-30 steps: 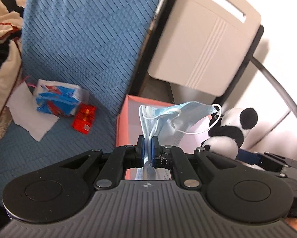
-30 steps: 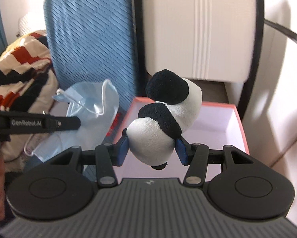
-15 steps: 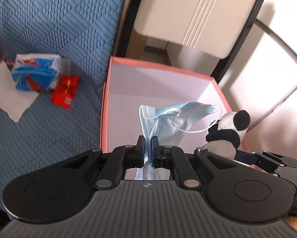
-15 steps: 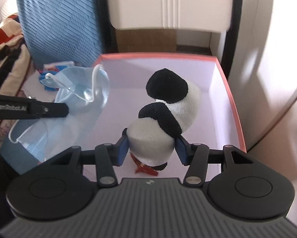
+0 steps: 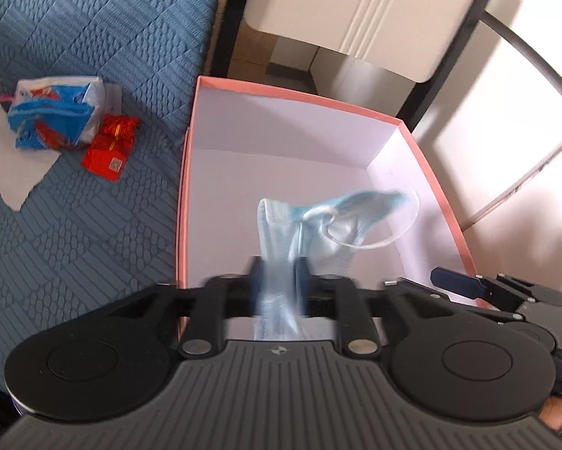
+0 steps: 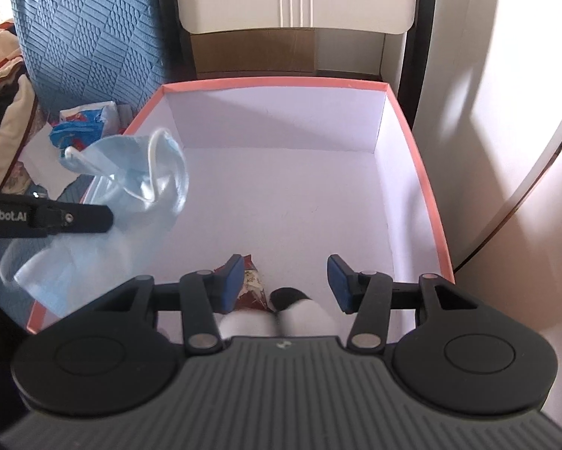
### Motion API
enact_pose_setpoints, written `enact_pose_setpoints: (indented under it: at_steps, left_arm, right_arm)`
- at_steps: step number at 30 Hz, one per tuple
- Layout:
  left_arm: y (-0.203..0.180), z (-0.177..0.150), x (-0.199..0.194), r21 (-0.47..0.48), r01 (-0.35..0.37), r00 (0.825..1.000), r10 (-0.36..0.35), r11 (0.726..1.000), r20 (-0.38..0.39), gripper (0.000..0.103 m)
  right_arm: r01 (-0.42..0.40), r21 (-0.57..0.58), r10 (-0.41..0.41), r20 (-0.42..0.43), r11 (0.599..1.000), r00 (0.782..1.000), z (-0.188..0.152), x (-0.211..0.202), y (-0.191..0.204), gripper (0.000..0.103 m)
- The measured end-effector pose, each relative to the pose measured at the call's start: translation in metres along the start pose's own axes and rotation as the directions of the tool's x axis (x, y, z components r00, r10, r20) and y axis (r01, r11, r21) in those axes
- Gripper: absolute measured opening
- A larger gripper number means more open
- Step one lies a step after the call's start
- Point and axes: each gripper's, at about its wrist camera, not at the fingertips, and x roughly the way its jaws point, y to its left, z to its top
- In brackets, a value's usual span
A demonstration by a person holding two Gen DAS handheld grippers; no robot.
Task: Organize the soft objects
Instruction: 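Open the right gripper to drop the panda while the left gripper releases the masks, then withdraw both grippers from the pink box back over the cushion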
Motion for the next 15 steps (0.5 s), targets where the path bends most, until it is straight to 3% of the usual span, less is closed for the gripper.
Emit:
enact_pose_setpoints:
  at_steps: [1,6,15]
  left_arm:
    - [0.001,0.001,-0.003,-0.006,-0.001,1.0,0.001,1.0,0.01,0.06]
    - [-0.003,0.004,-0.028,0.069,-0.031,0.996,0.025,0.997,0.089,0.06]
    - [0.012,0.015,-0.096,0.076,-0.001,0.972,-0.017,0.997,0.233,0.06]
  right_arm:
    - [-0.004,0.007,0.004,0.003,1.0,1.0,0.001,-0.002,0.0,0.052]
    - [-0.027,0.033,0.026,0.036,0.999,0.999,0.008,-0.019,0.002,0.052]
    - [-0.051,0.044,0.044,0.153,0.998,0.987,0.029,-0.066,0.024,0.052]
